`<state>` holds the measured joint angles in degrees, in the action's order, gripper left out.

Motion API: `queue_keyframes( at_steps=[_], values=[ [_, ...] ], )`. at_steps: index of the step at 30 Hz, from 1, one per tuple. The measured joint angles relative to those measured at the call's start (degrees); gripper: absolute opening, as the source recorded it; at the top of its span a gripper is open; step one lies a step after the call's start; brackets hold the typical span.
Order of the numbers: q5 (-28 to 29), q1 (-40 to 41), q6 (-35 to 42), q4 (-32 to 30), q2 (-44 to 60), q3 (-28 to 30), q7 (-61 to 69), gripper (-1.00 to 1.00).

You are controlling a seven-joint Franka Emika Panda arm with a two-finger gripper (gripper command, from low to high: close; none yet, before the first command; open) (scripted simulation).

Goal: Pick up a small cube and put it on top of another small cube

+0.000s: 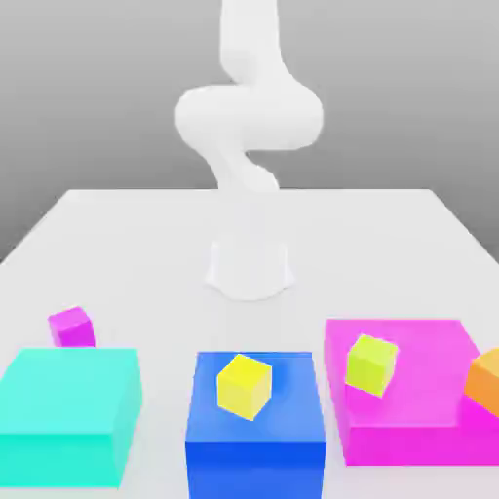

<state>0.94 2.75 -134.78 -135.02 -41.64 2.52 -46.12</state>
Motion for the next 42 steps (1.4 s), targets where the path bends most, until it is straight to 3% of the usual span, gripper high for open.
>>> queue_keyframes(
  at_steps=[12, 18, 21, 26, 27, 33, 35, 39, 42],
  values=[
    [3.4, 15.69, -16.98, -17.41, 24.36, 15.75, -0.3, 0.0],
    [0.98, 24.39, -26.4, -26.62, 38.54, 24.69, 2.65, 0.0],
    [-7.56, 25.87, -31.1, -27.25, 45.29, 22.58, 9.0, 0.0],
    [-21.66, 38.38, -39.01, -25.2, 55.73, 7.13, 19.45, 0.0],
    [-22.64, 39.85, -39.85, -24.98, 56.75, 5.43, 20.21, -1.0],
    [-22.71, 40.66, -40.22, -24.89, 57.24, 4.59, 20.21, -1.0],
    [-20.61, 38.19, -38.54, -25.37, 55.1, 7.57, 18.64, -1.0],
    [-8.23, 34.17, -32.74, -27.13, 47.25, 14.64, 9.53, -1.0],
    [-1.79, 36.08, -27.57, -27.35, 41.64, 13.92, 3.72, -1.0]
  ],
)
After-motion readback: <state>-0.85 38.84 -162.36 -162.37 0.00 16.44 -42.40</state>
